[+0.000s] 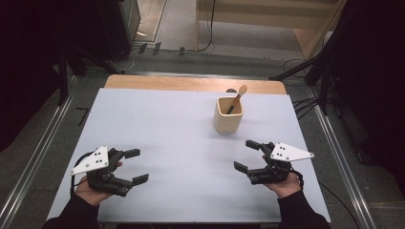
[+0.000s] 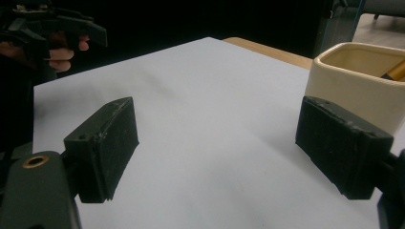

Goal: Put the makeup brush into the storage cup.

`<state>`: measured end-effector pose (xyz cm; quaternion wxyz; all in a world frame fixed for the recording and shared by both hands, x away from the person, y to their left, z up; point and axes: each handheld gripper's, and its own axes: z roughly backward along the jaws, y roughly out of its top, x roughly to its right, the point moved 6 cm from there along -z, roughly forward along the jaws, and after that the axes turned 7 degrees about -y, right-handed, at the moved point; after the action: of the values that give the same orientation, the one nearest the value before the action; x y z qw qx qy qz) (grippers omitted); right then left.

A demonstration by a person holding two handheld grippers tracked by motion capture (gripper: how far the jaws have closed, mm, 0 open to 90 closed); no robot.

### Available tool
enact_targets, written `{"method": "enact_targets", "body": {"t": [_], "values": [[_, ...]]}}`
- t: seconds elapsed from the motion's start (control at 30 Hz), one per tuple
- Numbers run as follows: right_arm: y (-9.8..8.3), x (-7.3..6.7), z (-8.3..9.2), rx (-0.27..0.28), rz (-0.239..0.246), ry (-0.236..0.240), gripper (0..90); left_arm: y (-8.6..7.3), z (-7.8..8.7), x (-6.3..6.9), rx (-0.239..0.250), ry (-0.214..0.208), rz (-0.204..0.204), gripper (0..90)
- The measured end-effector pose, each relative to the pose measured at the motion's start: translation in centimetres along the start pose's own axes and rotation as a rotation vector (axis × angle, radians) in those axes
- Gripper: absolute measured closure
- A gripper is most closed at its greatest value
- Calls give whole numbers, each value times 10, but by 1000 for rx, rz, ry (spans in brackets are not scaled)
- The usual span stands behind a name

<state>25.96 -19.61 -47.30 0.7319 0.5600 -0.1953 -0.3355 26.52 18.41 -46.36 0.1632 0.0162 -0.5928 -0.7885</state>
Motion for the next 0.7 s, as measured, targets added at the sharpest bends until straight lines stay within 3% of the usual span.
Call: {"method": "enact_targets", "body": {"t": [0.43,0.7], "values": [[-7,-10,20,8,30,-18,154,3,3,-1,24,10,-1,142],[-9,-8,20,4,29,-23,154,4,3,-2,24,12,-5,141]]}}
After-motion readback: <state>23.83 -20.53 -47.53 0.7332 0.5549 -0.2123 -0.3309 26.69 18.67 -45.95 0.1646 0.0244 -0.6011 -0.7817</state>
